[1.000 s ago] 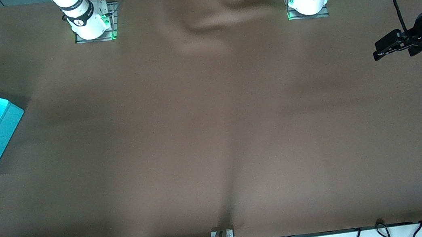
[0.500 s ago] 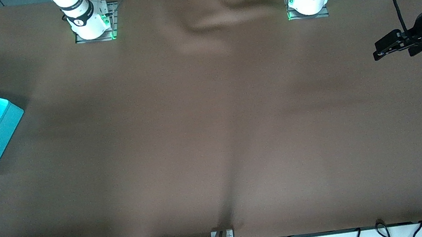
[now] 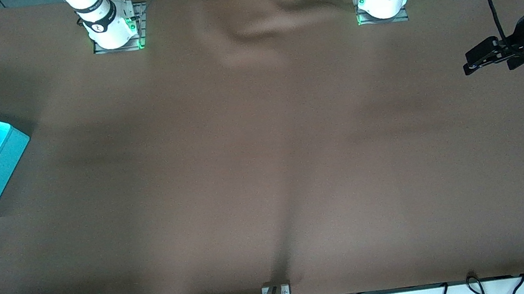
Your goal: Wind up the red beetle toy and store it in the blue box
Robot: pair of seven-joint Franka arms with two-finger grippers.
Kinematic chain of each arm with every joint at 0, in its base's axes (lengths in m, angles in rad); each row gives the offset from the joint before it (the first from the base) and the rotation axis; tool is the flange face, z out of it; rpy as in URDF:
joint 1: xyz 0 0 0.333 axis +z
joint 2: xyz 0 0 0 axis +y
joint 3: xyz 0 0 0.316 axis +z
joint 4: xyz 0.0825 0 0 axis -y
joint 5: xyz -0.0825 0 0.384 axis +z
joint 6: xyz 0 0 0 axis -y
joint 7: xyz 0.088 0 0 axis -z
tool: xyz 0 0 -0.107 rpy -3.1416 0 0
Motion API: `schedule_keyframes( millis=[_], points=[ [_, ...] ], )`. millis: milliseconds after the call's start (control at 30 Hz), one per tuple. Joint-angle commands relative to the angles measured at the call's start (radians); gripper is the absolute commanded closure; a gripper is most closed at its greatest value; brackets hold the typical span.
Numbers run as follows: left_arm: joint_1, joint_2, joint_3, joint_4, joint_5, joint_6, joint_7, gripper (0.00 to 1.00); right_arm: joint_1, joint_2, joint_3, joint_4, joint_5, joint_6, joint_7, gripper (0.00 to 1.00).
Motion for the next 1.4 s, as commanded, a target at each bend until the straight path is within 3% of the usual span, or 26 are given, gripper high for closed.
schedule_keyframes(
  millis=[0,667,1367],
  points=[
    [-0.004,-0.006,0.009,0.004,-0.020,-0.013,0.019,0.00,0.032,-0.062,0.007,-0.009,-0.020,-0.055,0.011,0.00],
    [-0.002,-0.006,0.010,0.004,-0.020,-0.013,0.019,0.00,0.061,-0.217,0.066,-0.024,-0.020,-0.151,0.011,0.00],
    [0.005,-0.006,0.010,0.004,-0.020,-0.013,0.021,0.00,0.117,-0.364,0.070,-0.086,-0.020,-0.214,0.011,0.00]
  ],
)
